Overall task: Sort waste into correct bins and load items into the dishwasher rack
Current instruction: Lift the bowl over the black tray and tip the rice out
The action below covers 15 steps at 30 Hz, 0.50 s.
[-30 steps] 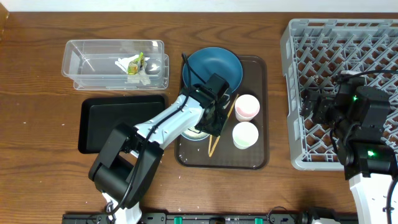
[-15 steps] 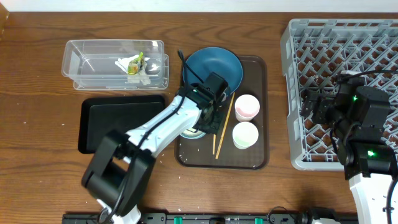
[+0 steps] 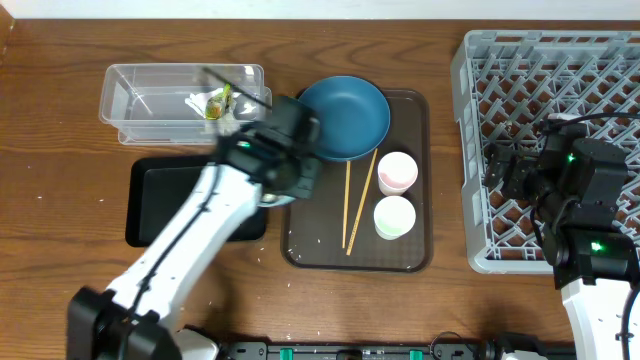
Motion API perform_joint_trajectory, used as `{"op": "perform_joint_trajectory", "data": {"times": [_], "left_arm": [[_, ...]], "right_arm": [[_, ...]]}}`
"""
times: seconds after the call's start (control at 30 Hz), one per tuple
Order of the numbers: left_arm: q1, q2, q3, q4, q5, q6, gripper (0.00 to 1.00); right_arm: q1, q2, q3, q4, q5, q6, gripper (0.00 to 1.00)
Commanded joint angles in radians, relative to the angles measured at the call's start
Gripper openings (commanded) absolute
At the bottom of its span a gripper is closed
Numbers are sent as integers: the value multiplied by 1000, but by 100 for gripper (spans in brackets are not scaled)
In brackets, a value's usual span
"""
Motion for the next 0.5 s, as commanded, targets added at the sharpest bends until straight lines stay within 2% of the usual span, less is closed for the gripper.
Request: {"op": "perform_joint_trajectory", "data": {"times": [0.0,0.47], "left_arm": [[123,-16,5,-18,93,-13,6],[716,13,-216,70,1032,338,6]], "right_arm": [[21,0,20,2,-5,-3,99],[21,0,19,0,-5,-3,99]]}}
